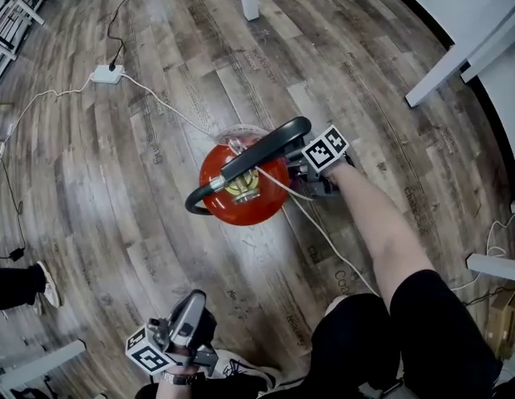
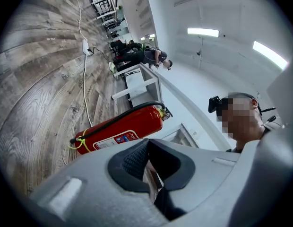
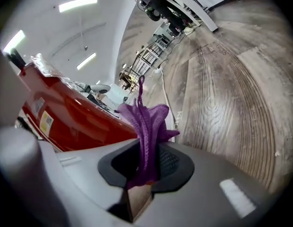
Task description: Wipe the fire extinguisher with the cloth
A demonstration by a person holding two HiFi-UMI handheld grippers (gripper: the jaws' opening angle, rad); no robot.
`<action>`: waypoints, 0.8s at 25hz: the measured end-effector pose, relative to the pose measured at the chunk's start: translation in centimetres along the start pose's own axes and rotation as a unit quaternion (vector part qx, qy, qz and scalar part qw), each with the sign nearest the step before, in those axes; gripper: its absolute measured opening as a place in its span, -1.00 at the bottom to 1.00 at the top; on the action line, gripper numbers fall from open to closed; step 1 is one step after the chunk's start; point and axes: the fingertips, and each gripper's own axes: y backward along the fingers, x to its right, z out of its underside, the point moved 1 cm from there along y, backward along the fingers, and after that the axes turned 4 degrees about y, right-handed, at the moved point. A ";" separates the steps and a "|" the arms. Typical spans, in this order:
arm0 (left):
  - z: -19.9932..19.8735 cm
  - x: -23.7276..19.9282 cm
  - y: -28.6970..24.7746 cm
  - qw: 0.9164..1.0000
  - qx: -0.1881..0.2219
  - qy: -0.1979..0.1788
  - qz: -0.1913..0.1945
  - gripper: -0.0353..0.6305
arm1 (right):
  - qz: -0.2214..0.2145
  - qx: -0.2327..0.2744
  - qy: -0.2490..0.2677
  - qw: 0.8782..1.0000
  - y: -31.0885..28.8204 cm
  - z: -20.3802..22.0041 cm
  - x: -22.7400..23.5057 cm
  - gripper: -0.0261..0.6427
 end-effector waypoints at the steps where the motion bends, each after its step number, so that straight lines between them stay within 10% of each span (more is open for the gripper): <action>1: 0.1 -0.1 -0.2 1.000 -0.001 0.001 0.001 -0.90 | -0.016 0.008 0.005 1.000 0.4 -0.5 -0.9 -0.71; 11: 0.5 1.4 -2.5 0.998 -0.025 0.000 0.051 -0.90 | -0.172 0.122 0.143 0.967 10.4 -10.3 -16.9 -0.71; 20: 1.3 3.6 -2.4 0.996 -0.038 -0.018 0.083 -0.90 | -0.117 0.089 0.137 0.980 11.2 -7.8 -16.3 -0.71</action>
